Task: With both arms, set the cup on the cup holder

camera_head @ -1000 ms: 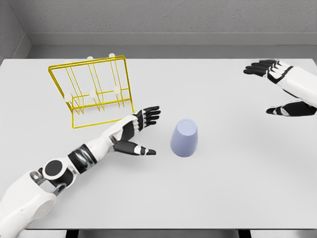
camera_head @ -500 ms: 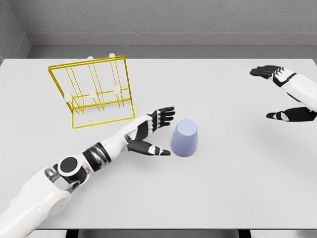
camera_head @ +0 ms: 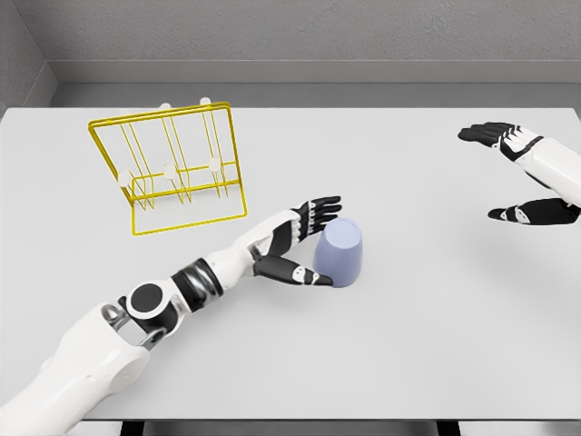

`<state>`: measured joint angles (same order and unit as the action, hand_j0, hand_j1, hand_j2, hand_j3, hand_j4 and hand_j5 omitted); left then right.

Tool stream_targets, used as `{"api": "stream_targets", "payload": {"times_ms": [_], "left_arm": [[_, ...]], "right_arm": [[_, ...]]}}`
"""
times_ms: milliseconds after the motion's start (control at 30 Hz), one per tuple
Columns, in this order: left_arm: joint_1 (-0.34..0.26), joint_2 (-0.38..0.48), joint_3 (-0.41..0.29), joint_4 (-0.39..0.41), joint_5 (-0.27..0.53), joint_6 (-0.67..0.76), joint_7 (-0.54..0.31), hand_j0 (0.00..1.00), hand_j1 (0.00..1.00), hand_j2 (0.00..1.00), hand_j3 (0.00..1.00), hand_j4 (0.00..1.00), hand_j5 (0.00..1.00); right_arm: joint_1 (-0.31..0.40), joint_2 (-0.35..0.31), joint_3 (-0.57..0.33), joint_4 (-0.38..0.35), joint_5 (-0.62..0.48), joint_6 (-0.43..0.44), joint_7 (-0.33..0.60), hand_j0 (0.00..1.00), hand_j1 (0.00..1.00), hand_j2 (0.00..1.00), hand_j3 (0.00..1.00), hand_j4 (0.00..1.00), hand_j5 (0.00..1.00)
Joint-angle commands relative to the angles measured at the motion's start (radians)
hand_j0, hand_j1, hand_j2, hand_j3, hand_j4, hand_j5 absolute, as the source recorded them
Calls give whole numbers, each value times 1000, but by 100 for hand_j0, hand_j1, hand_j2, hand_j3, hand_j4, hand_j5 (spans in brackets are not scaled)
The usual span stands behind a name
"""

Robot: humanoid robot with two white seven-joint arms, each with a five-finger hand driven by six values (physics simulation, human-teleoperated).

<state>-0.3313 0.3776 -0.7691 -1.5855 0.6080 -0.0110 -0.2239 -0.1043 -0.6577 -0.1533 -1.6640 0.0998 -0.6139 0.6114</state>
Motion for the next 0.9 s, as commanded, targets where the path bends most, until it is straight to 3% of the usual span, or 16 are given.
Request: {"api": "stream_targets", "payload": {"times_ms": [0, 867], "left_arm": [[0, -11, 1, -1, -4, 3, 0, 100, 100, 100, 100, 100, 100], [0, -34, -6, 55, -16, 48, 0, 100, 100, 100, 100, 100, 100]], "right_arm": [[0, 0, 0, 0, -8, 3, -1, 100, 100, 100, 100, 100, 100], [0, 0, 0, 0, -8, 3, -1, 100, 100, 100, 100, 100, 100]]}}
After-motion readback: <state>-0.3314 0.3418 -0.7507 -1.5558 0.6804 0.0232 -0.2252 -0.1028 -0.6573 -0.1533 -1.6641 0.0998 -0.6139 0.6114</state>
